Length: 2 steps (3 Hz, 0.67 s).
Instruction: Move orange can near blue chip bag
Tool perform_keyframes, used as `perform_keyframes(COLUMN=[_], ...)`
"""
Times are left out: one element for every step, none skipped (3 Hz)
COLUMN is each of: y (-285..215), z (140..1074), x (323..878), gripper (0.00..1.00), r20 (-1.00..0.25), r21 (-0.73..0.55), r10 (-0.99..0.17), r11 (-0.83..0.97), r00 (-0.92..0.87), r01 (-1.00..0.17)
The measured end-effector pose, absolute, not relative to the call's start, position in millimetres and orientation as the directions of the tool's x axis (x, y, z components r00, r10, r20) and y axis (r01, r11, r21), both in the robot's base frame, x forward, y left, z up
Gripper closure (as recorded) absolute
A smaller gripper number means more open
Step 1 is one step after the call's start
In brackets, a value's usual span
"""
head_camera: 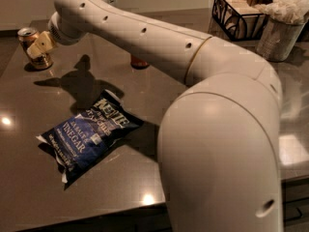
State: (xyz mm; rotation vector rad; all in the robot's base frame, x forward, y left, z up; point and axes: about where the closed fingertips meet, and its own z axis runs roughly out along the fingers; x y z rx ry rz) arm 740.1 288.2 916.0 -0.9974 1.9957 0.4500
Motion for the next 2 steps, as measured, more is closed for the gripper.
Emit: perform_keyframes(y=[314.6, 338.5], z=[906.8, 898.6], x=[748.3, 754.3], gripper=[0.0, 0.0], r20=[-0.812, -0.812], r21=[-0.036, -0.029], r10=[-0.482, -0.486], r11=[0.603, 0.588], r00=[-0.328, -0.323], r01=[-0.797, -0.808])
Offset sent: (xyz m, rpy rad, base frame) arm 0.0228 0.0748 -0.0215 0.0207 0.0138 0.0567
